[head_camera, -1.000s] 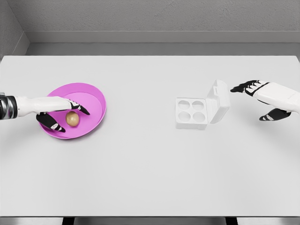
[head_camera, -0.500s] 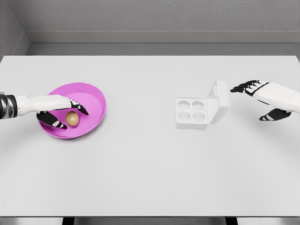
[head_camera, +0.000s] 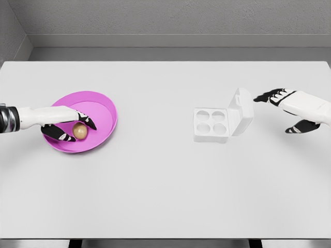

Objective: Pack egg into the box and close the box lid

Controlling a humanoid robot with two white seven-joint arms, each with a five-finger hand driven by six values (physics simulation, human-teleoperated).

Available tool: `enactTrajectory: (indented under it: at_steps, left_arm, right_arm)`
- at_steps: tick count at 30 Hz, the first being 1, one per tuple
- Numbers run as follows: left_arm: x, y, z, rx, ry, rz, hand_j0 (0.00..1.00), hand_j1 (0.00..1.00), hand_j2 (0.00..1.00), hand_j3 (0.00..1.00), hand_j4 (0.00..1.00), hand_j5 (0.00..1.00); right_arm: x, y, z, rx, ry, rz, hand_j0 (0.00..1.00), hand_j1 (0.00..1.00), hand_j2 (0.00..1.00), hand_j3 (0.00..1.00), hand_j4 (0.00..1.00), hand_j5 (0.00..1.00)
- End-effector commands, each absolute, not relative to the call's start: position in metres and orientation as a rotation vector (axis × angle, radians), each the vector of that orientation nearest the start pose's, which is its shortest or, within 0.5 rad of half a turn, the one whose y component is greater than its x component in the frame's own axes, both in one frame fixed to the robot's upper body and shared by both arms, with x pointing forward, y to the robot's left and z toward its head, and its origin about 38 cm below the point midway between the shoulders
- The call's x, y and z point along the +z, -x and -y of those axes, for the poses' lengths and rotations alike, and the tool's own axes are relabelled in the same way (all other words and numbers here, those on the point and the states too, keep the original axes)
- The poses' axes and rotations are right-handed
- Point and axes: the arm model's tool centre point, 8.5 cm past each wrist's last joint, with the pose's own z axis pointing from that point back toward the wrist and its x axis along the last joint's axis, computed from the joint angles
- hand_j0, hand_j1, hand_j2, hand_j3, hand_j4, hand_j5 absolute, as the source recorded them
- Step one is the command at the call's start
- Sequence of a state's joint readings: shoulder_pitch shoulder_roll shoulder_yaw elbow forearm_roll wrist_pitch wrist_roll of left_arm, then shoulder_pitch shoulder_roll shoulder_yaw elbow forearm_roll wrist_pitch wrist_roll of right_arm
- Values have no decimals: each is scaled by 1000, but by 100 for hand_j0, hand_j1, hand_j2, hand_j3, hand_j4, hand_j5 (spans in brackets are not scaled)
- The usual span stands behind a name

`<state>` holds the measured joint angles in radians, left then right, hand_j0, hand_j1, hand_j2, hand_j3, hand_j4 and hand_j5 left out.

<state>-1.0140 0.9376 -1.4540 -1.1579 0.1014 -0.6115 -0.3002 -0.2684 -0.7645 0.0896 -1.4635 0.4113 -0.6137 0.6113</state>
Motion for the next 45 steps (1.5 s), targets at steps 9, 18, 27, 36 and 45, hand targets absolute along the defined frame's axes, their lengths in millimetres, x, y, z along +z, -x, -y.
enactTrajectory:
  at_steps: [9,18,27,36,45]
  left_arm:
    - [147,-438,-354,-1849,-86,1219,60,60,60,60,60,60]
    - [150,-441,-352,-1831,-104,1254,39,39,39,39,39,39]
    - [162,-447,-351,-1813,-127,1294,38,38,38,38,38,38]
    - [170,-453,-341,-1803,-127,1341,38,38,38,38,38,38]
    - [178,-461,-324,-1792,-114,1404,38,38,38,38,38,38]
  right_arm:
    - [196,-396,388,1776,485,1400,100,100,100,100,100,100]
    - [196,-396,388,1776,485,1400,100,100,100,100,100,100]
    - [195,-396,388,1774,484,1397,100,100,100,100,100,100]
    - [194,-396,390,1770,484,1395,100,100,100,100,100,100]
    - [194,-396,390,1770,483,1393,100,100,100,100,100,100]
